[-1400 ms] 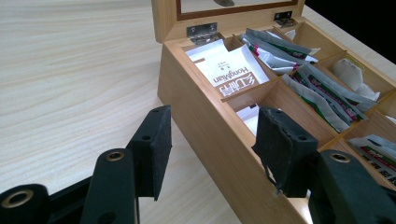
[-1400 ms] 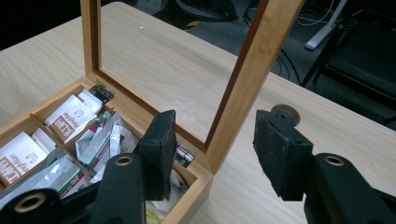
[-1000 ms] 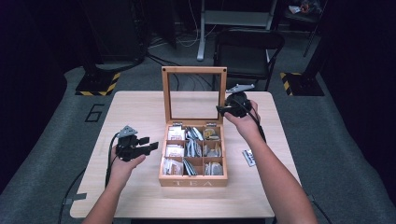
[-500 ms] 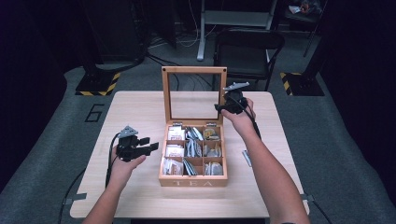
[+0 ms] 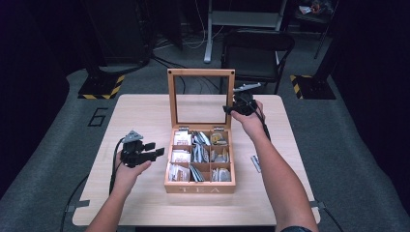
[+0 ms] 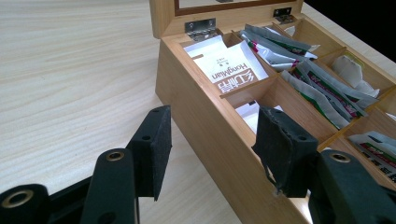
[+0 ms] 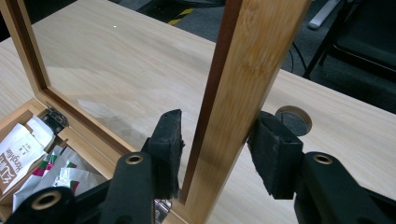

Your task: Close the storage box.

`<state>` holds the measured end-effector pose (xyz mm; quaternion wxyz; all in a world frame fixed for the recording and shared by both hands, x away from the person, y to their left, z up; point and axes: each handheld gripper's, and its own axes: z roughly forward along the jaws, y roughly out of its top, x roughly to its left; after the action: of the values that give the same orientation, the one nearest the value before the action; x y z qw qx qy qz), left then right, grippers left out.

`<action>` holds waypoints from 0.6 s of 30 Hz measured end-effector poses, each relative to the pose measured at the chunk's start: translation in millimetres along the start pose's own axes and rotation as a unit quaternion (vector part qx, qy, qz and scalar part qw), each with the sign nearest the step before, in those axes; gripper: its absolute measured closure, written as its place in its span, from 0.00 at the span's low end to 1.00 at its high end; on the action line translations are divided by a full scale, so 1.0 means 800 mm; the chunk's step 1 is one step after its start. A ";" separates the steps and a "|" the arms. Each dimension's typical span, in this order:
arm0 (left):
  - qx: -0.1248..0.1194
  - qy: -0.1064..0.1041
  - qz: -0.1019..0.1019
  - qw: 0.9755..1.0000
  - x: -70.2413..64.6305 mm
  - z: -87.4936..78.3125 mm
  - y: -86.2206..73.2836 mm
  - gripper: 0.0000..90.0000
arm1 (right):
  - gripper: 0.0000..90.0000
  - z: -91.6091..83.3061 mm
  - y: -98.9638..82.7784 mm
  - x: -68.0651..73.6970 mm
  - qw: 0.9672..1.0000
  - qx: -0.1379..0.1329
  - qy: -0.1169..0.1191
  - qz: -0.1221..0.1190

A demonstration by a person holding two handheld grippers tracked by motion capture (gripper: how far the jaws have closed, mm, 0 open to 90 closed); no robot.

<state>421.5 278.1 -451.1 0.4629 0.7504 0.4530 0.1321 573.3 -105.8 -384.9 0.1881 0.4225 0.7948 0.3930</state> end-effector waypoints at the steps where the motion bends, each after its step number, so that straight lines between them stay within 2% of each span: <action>1: -0.001 0.000 0.000 1.000 0.000 0.000 0.000 0.51 | 0.61 0.000 0.001 0.002 1.000 0.001 -0.002 0.006; 5: -0.001 0.000 0.000 1.000 0.000 0.000 0.000 0.51 | 0.65 0.001 0.002 0.000 1.000 0.002 -0.007 -0.009; 7: -0.003 -0.001 -0.006 1.000 -0.001 0.000 0.000 0.51 | 0.67 0.000 0.001 -0.001 1.000 0.003 -0.003 -0.006; 8: -0.002 -0.001 -0.005 1.000 0.000 -0.001 0.000 0.51 | 0.67 -0.001 0.001 -0.002 1.000 0.004 0.000 0.001; 11: -0.001 -0.001 -0.005 1.000 0.000 0.000 0.000 0.51 | 0.68 -0.001 0.001 -0.006 1.000 0.001 0.010 0.002; 18: -0.002 0.000 -0.008 1.000 0.002 -0.001 0.000 0.51 | 0.70 -0.005 0.001 -0.006 1.000 0.003 0.018 0.014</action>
<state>421.8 279.8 -451.3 0.4653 0.7460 0.4584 0.1294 573.9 -111.6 -382.1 0.1667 0.4271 0.7932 0.4008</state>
